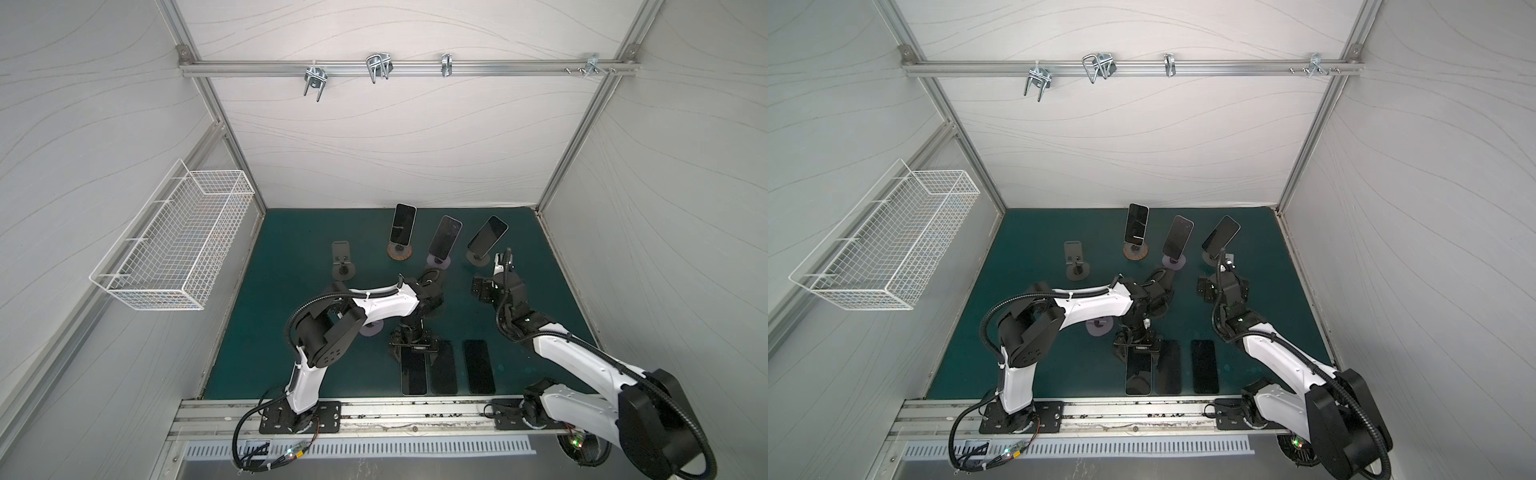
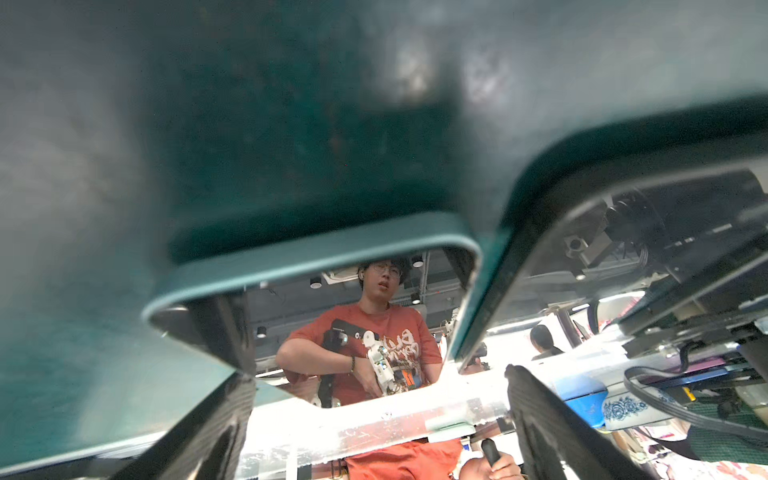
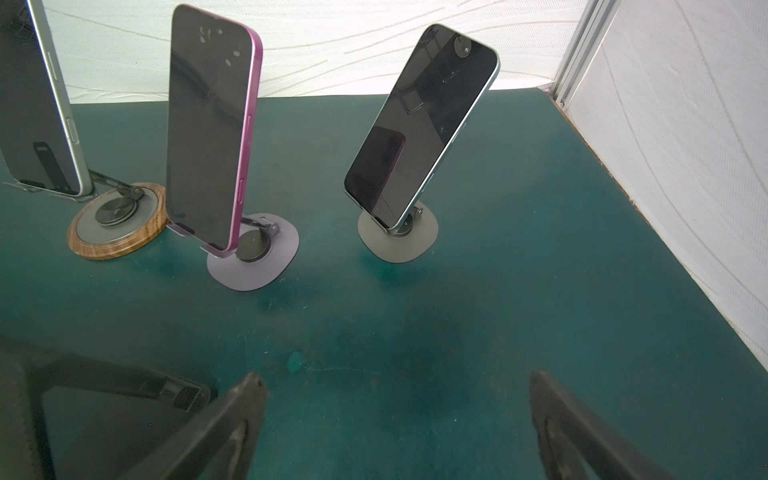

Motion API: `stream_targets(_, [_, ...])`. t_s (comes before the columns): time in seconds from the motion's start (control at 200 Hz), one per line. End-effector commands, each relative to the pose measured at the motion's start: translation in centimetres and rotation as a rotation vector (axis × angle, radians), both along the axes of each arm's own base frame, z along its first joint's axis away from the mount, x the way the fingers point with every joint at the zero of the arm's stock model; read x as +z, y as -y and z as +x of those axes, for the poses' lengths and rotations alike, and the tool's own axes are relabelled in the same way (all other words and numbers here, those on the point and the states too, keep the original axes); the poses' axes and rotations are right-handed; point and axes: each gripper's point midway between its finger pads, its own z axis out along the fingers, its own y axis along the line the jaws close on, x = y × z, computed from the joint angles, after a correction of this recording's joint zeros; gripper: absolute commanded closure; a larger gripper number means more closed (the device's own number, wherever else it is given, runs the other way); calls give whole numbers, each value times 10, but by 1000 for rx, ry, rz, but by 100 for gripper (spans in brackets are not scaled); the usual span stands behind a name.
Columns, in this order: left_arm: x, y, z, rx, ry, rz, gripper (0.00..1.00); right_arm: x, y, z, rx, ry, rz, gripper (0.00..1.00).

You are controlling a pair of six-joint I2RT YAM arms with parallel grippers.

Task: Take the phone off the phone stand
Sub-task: 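Raise the left gripper and swing it back toward the far stands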

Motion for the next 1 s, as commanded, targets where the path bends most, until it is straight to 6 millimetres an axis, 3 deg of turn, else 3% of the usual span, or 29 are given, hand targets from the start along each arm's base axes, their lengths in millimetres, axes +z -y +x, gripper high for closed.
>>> stream_targets(0.0, [12,1,4,-29,46,-13,5,8,-2,5,3,20,7,1])
stream_targets(0.5, [58,1,36,-132,281,-71,5,8,-5,6,6,20,-3,1])
stream_targets(0.72, [104,4,66,-220,497,-137,5,9,3,3,-34,28,-2,1])
stream_targets(0.895, [154,6,93,-274,701,-228,5,10,5,2,-39,35,5,1])
stream_targets(0.996, [184,-3,114,-270,813,-272,5,9,6,3,-43,29,7,1])
